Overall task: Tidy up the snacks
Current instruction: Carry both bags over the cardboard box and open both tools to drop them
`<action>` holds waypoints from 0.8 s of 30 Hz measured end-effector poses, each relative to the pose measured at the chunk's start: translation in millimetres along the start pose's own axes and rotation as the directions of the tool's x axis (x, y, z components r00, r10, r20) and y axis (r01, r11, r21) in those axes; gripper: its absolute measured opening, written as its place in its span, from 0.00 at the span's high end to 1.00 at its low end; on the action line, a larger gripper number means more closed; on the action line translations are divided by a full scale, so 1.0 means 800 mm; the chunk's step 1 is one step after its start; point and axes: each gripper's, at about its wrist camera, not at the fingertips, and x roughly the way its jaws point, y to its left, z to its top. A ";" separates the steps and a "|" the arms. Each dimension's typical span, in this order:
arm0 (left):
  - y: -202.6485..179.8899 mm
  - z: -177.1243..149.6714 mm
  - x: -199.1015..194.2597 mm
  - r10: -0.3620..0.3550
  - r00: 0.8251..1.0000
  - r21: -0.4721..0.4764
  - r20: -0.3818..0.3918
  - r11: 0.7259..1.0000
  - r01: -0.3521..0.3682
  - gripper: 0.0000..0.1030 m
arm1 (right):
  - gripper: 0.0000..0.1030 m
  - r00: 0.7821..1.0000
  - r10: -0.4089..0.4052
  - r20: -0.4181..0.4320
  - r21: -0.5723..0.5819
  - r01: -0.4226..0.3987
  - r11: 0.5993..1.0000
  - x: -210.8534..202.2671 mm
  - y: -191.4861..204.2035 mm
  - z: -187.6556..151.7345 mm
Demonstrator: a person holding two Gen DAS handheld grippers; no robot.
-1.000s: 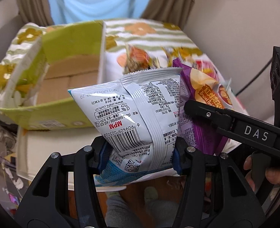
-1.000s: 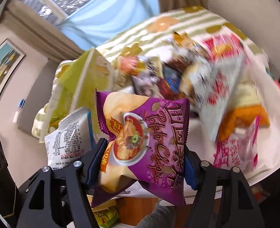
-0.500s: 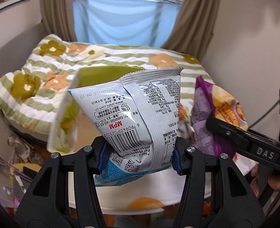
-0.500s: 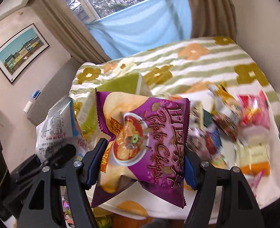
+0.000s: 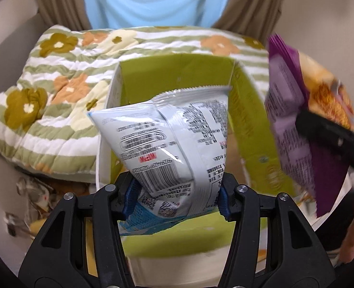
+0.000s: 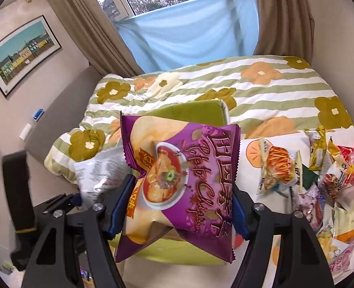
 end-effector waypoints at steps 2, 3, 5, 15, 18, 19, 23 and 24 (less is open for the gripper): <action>0.005 -0.001 0.010 -0.007 1.000 0.007 -0.017 1.000 0.007 0.26 | 0.35 1.000 -0.023 -0.007 -0.010 0.023 1.000 0.013 0.008 0.001; 0.006 -0.002 0.011 -0.008 1.000 0.003 -0.012 1.000 0.008 0.09 | 0.35 1.000 -0.030 -0.009 -0.013 0.029 0.999 0.017 0.010 0.002; 0.013 -0.003 0.007 -0.020 1.000 -0.014 0.019 1.000 0.021 0.05 | 0.35 0.999 -0.040 -0.015 -0.022 0.039 0.999 0.025 0.014 0.004; 0.058 -0.016 -0.015 0.018 0.999 -0.151 0.032 0.988 -0.013 0.05 | 0.35 0.998 -0.058 -0.038 -0.160 0.051 0.986 0.053 0.033 0.009; 0.072 -0.014 -0.018 0.036 0.999 -0.178 0.029 0.983 -0.031 0.05 | 0.35 0.997 -0.062 -0.051 -0.227 0.049 0.973 0.062 0.044 0.006; 0.076 -0.014 -0.019 0.048 0.998 -0.184 0.028 0.982 -0.042 0.05 | 0.35 0.996 -0.063 -0.056 -0.244 0.047 0.969 0.065 0.047 0.005; 0.089 -0.015 -0.022 0.066 0.997 -0.217 0.031 0.974 -0.058 0.05 | 0.34 0.995 -0.054 -0.088 -0.284 0.027 0.958 0.080 0.055 0.002; 0.091 -0.016 -0.022 0.062 0.998 -0.226 0.030 0.973 -0.054 0.05 | 0.32 0.994 -0.045 -0.101 -0.287 0.015 0.958 0.084 0.056 0.002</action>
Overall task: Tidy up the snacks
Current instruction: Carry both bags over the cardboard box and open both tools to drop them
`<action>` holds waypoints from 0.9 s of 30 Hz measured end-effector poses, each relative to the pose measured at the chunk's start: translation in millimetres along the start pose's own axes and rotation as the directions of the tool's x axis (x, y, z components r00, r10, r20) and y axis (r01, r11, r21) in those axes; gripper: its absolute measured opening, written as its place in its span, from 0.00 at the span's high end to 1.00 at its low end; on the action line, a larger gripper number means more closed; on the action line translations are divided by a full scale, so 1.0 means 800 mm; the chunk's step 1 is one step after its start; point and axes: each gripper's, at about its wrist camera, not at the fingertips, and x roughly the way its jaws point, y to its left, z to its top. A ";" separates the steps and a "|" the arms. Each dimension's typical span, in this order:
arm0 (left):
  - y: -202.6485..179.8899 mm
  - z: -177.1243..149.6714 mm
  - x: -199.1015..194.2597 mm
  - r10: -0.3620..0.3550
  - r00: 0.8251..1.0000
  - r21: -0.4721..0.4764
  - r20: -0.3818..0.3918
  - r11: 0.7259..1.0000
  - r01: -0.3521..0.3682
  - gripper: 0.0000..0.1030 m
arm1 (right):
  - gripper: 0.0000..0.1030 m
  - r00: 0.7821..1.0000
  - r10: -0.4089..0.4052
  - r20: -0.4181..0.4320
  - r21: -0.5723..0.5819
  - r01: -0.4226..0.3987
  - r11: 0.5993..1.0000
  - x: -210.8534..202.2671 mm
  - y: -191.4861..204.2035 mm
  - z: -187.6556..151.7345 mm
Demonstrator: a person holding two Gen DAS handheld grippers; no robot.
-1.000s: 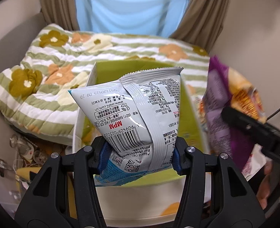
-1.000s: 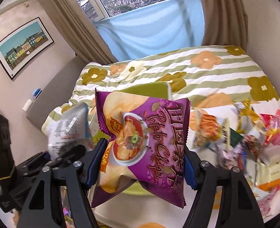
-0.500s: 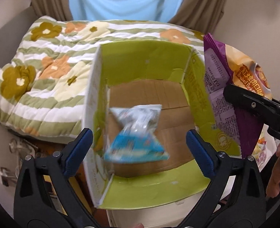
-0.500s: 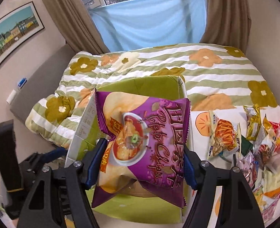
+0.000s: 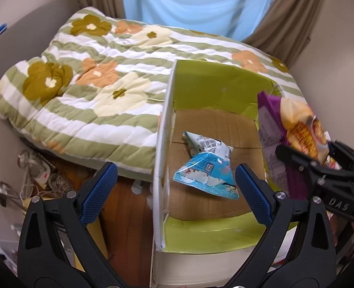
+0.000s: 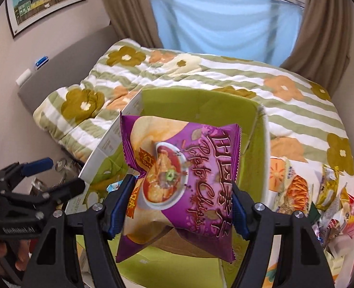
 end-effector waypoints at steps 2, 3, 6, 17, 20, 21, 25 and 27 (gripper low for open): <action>0.002 -0.001 0.001 -0.001 1.000 -0.008 -0.004 1.000 0.001 0.05 | 0.32 0.999 0.020 -0.028 0.001 -0.020 1.000 0.010 0.000 0.000; 0.004 -0.001 0.002 0.001 1.000 -0.009 -0.006 1.000 -0.001 0.05 | 0.30 0.999 0.021 -0.031 0.003 -0.021 1.000 0.012 0.000 -0.002; 0.003 -0.007 -0.001 0.005 1.000 -0.006 -0.004 1.000 -0.005 0.05 | 0.05 0.999 0.020 -0.028 0.032 -0.019 0.999 0.017 -0.003 -0.011; -0.003 -0.041 -0.030 0.003 1.000 -0.002 0.007 1.000 -0.003 0.05 | 0.00 1.000 0.000 -0.012 0.076 0.001 0.997 -0.012 -0.008 -0.050; -0.007 -0.046 -0.049 0.008 0.999 0.003 0.034 1.000 -0.008 0.05 | 0.00 1.000 0.007 0.004 0.085 -0.008 0.996 -0.028 -0.010 -0.054; -0.009 -0.047 -0.055 0.009 0.999 0.006 0.045 1.000 -0.009 0.05 | 0.00 1.000 0.006 0.010 0.089 -0.007 0.996 -0.034 -0.009 -0.056; -0.019 -0.054 -0.082 -0.001 0.996 0.030 0.092 1.000 -0.002 0.05 | 0.00 0.999 0.007 0.037 0.110 -0.011 0.994 -0.057 -0.005 -0.064; -0.025 -0.057 -0.091 -0.013 0.994 0.046 0.105 0.999 0.008 0.05 | 0.00 0.999 0.002 0.048 0.122 -0.008 0.992 -0.070 -0.004 -0.070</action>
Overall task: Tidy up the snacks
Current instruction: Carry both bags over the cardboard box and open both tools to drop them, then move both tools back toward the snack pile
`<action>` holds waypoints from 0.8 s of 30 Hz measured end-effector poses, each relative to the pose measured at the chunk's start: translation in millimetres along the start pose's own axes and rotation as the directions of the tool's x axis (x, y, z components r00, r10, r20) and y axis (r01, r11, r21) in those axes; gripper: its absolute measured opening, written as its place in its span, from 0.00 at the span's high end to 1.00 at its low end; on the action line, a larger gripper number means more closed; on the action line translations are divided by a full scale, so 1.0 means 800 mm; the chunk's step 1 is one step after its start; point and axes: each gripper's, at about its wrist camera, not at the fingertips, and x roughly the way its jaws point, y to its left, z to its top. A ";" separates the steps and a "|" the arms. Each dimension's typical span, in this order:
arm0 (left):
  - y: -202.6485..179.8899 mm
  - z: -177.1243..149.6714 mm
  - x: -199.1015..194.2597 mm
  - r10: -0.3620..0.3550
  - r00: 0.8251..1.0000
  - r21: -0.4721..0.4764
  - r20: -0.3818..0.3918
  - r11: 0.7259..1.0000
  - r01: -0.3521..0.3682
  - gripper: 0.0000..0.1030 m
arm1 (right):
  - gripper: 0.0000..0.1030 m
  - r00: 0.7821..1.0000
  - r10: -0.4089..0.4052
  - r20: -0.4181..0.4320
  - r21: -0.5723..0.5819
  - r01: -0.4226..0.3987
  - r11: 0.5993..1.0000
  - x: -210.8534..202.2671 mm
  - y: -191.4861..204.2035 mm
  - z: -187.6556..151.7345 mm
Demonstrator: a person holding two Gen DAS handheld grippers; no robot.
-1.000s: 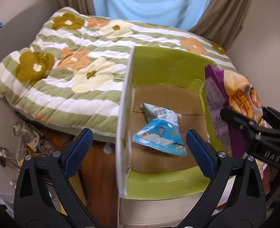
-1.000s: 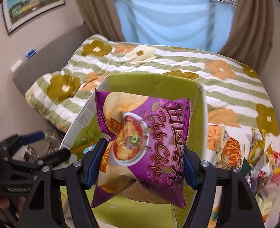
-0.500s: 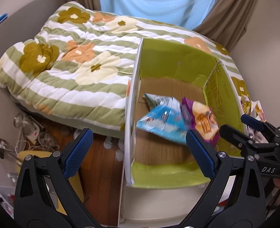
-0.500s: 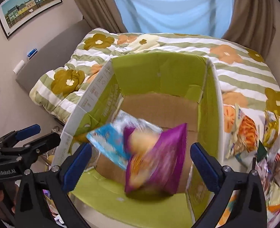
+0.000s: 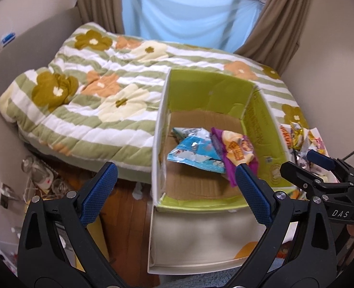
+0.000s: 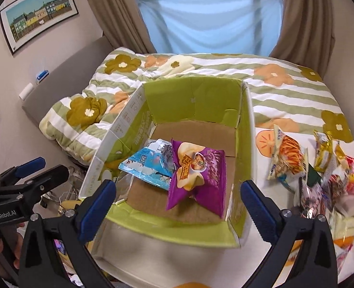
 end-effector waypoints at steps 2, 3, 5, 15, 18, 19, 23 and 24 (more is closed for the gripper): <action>-0.009 -0.003 -0.008 -0.018 1.000 0.018 0.008 1.000 0.018 0.05 | 0.00 1.000 -0.025 0.014 0.006 0.025 1.000 -0.016 0.001 -0.005; -0.015 -0.004 -0.011 -0.028 1.000 0.027 0.011 0.999 0.028 0.05 | 0.00 0.999 -0.035 0.021 0.008 0.035 0.999 -0.022 0.001 -0.007; -0.027 -0.009 -0.018 -0.056 0.998 0.045 0.015 0.997 0.055 0.05 | 0.00 0.998 -0.057 0.036 0.022 0.057 0.998 -0.041 -0.004 -0.014; -0.130 -0.038 -0.044 -0.179 0.983 0.160 0.033 0.972 0.171 0.05 | 0.00 0.978 -0.180 0.102 0.088 0.171 0.981 -0.125 -0.070 -0.060; -0.171 -0.049 -0.053 -0.215 0.975 0.196 0.057 0.960 0.200 0.05 | 0.00 0.969 -0.219 0.113 0.119 0.206 0.971 -0.152 -0.108 -0.075; -0.191 -0.055 -0.054 -0.229 0.972 0.213 0.060 0.954 0.212 0.05 | 0.00 0.965 -0.238 0.111 0.128 0.223 0.966 -0.159 -0.122 -0.081; -0.262 -0.077 -0.048 -0.235 0.971 0.247 0.029 0.943 0.221 0.05 | 0.00 0.960 -0.268 0.081 0.155 0.254 0.955 -0.186 -0.190 -0.109; -0.281 -0.082 -0.045 -0.242 0.970 0.246 0.011 0.941 0.232 0.05 | 0.00 0.963 -0.264 0.063 0.166 0.250 0.954 -0.190 -0.207 -0.116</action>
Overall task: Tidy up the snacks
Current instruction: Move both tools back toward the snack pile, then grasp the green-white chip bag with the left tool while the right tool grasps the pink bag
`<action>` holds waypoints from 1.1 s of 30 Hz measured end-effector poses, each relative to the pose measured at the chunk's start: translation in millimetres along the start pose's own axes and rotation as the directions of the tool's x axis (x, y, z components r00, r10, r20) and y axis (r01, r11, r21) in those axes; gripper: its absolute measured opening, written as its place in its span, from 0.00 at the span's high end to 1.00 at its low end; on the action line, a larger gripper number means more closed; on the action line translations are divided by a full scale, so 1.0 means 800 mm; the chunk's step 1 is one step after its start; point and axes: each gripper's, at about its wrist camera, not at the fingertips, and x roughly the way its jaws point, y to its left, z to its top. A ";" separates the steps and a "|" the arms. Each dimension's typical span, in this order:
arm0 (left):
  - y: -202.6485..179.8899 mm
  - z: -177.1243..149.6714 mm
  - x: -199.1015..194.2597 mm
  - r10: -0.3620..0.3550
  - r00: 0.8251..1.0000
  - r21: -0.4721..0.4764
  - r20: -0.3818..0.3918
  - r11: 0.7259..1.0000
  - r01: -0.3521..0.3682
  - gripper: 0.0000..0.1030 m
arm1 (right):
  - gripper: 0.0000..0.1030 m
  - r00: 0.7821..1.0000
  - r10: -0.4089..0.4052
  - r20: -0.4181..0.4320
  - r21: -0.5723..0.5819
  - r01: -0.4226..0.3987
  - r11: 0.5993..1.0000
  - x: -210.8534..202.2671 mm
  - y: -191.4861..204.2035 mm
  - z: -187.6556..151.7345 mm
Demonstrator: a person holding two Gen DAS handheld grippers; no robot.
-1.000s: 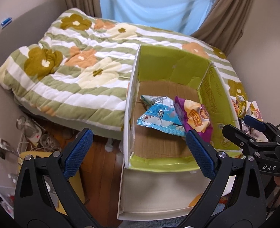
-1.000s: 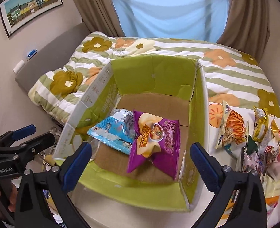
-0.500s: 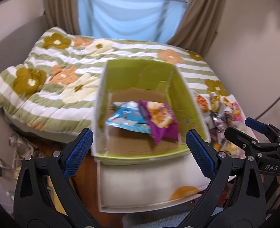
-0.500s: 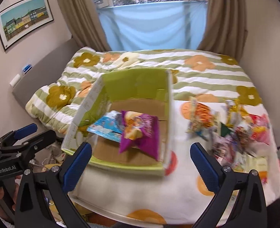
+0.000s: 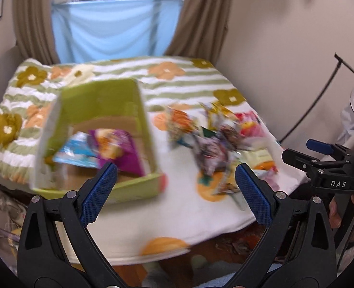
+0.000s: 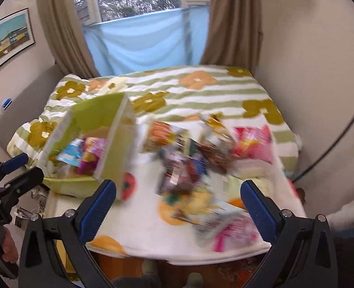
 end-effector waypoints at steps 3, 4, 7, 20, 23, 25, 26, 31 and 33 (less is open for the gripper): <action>-0.054 -0.005 0.027 -0.045 0.998 0.009 -0.047 0.999 0.045 0.05 | 0.00 0.998 0.023 -0.050 0.038 -0.021 0.999 -0.003 -0.056 -0.015; -0.067 -0.005 0.036 -0.046 0.997 0.018 -0.061 0.999 0.047 0.05 | 0.00 0.998 0.026 -0.059 0.042 -0.024 0.999 -0.002 -0.066 -0.017; -0.110 -0.015 0.065 -0.048 0.993 0.058 -0.104 0.997 0.054 0.05 | 0.00 0.995 0.026 -0.098 0.041 -0.022 0.999 0.004 -0.108 -0.029; -0.171 -0.055 0.220 -0.094 0.931 0.199 -0.352 0.965 0.173 0.05 | 0.00 0.967 0.100 -0.236 -0.024 -0.109 0.994 0.080 -0.183 -0.095; -0.171 -0.062 0.247 -0.096 0.920 0.219 -0.380 0.957 0.191 0.05 | 0.00 0.957 0.109 -0.268 -0.015 -0.117 0.993 0.106 -0.184 -0.109; -0.173 -0.065 0.263 -0.091 0.913 0.233 -0.398 0.952 0.197 0.05 | 0.00 0.952 0.111 -0.284 -0.008 -0.118 0.993 0.120 -0.181 -0.116; -0.173 -0.067 0.269 -0.092 0.910 0.236 -0.405 0.951 0.201 0.05 | 0.00 0.951 0.111 -0.290 -0.006 -0.118 0.993 0.126 -0.181 -0.118; -0.171 -0.072 0.294 -0.115 0.894 0.234 -0.433 0.944 0.234 0.05 | 0.00 0.941 0.113 -0.317 -0.001 -0.120 0.993 0.150 -0.175 -0.123; -0.169 -0.074 0.301 -0.131 0.888 0.225 -0.440 0.942 0.250 0.05 | 0.00 0.943 0.102 -0.318 -0.012 -0.112 0.994 0.156 -0.172 -0.124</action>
